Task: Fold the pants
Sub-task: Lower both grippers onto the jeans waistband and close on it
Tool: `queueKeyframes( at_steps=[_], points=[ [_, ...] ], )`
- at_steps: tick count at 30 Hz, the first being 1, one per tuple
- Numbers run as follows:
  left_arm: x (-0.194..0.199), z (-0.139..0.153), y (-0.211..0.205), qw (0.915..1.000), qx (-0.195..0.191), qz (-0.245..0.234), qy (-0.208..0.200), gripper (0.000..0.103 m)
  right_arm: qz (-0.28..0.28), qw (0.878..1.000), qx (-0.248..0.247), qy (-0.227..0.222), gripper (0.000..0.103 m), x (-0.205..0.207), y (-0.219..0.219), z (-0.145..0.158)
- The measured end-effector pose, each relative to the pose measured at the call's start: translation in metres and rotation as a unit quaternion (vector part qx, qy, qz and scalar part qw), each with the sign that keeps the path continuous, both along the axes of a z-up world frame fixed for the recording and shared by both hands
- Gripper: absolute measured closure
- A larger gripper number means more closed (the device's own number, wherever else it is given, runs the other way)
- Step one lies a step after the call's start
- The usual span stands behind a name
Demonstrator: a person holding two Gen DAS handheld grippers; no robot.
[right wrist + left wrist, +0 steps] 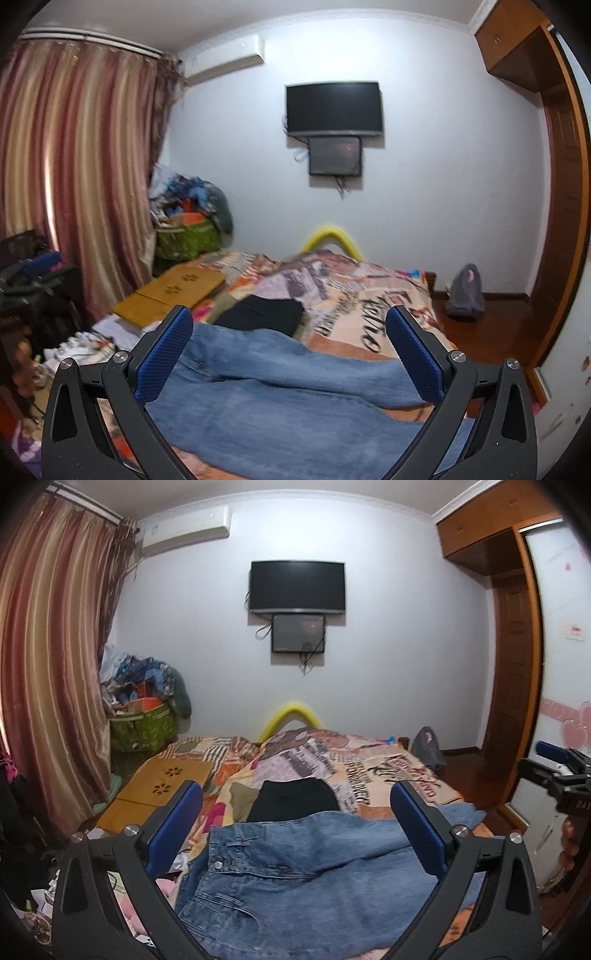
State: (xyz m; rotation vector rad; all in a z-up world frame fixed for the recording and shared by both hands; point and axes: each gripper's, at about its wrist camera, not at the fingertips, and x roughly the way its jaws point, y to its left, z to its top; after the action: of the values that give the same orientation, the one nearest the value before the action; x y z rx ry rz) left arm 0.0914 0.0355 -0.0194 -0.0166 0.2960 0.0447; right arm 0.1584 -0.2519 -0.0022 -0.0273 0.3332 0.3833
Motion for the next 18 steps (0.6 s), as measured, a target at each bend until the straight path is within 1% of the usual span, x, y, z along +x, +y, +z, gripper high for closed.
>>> queueKeyframes(
  at_steps=[3, 7, 8, 12, 15, 18],
  points=[
    [0.032, -0.008, 0.017, 0.9995, 0.001, 0.02, 0.023, 0.0, -0.023, 1.0, -0.006, 0.02, 0.0, 0.027, -0.015, -0.01],
    [0.075, -0.025, 0.041, 0.9977, -0.006, 0.036, 0.057, 0.0, -0.051, 0.997, -0.03, 0.04, 0.0, 0.056, -0.03, -0.022],
    [0.089, -0.032, 0.049, 0.9968, -0.008, 0.041, 0.068, 0.0, -0.056, 0.997, -0.039, 0.047, 0.0, 0.066, -0.034, -0.026],
    [0.127, -0.059, 0.069, 0.9936, -0.008, 0.069, 0.089, 0.0, -0.071, 0.993, -0.066, 0.065, 0.0, 0.092, -0.04, -0.039],
    [0.16, -0.082, 0.08, 0.9894, 0.004, 0.087, 0.116, 0.0, -0.072, 0.991, -0.068, 0.085, 0.0, 0.115, -0.047, -0.053],
    [0.19, -0.107, 0.097, 0.9853, -0.007, 0.089, 0.145, 0.0, -0.066, 0.99, -0.068, 0.108, 0.0, 0.141, -0.048, -0.068]
  ],
)
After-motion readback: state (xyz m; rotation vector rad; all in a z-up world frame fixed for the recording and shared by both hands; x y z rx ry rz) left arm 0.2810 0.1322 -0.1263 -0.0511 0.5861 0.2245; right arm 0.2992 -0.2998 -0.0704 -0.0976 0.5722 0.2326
